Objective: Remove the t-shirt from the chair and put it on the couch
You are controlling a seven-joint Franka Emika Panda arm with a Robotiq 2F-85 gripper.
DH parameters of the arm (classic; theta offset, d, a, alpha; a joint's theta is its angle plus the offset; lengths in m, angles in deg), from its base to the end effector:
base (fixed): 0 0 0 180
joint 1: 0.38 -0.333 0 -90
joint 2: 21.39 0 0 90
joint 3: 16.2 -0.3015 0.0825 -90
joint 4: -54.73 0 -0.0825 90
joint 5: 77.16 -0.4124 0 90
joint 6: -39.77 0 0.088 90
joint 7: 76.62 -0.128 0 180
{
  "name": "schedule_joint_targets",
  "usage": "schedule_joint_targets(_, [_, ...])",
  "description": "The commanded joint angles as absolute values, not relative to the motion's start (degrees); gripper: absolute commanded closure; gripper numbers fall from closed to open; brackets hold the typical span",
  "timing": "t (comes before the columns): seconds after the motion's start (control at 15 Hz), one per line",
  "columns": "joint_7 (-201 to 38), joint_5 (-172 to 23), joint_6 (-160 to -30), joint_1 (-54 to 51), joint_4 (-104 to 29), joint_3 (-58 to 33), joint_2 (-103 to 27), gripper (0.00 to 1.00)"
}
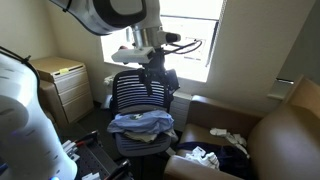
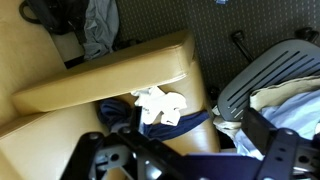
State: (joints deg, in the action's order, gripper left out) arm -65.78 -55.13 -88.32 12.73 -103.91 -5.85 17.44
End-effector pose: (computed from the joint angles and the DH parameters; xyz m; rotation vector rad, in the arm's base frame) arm 0.3479 -0.1583 0.3699 2.9008 0.0404 0.1221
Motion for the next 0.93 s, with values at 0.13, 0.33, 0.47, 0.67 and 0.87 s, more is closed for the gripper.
schedule_joint_targets(0.13, [-66.78, -55.37, -88.79, 13.97, -103.77, -5.38, 16.32, 0.00])
schedule_joint_targets(0.33, [-62.94, -61.11, -90.22, 8.11, -107.08, -3.80, 14.95, 0.00])
schedule_joint_targets(0.47, [-64.97, -61.40, -91.35, 6.54, -107.62, -6.09, 14.33, 0.00])
schedule_joint_targets(0.67, [-65.11, -60.81, -90.03, 6.48, -107.65, -7.09, 15.05, 0.00])
schedule_joint_targets(0.87, [-65.65, -55.36, -88.16, 12.89, -103.70, -6.08, 17.47, 0.00])
